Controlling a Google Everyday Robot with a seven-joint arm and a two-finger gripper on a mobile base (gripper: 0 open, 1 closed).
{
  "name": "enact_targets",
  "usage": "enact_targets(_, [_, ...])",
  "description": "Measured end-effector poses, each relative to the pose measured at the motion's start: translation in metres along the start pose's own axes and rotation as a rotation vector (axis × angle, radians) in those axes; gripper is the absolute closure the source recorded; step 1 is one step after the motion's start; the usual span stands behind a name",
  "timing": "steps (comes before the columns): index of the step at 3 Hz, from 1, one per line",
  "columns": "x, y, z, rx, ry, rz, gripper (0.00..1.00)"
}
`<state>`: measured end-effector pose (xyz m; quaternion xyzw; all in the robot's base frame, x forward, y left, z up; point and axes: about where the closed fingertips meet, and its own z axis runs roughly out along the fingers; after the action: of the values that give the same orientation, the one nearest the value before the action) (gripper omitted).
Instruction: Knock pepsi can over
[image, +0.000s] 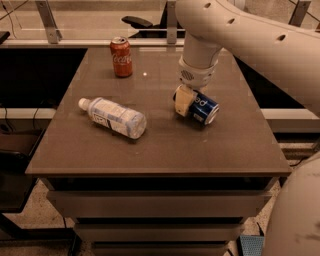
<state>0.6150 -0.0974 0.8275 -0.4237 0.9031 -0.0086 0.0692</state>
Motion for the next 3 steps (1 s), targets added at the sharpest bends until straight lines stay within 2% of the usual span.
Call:
enact_targets(1, [-0.0014,0.0018,0.0004,-0.014,0.008,-0.011,0.82])
enact_targets(3, [-0.0034,0.0071,0.0043,-0.038,0.018,-0.032,0.36])
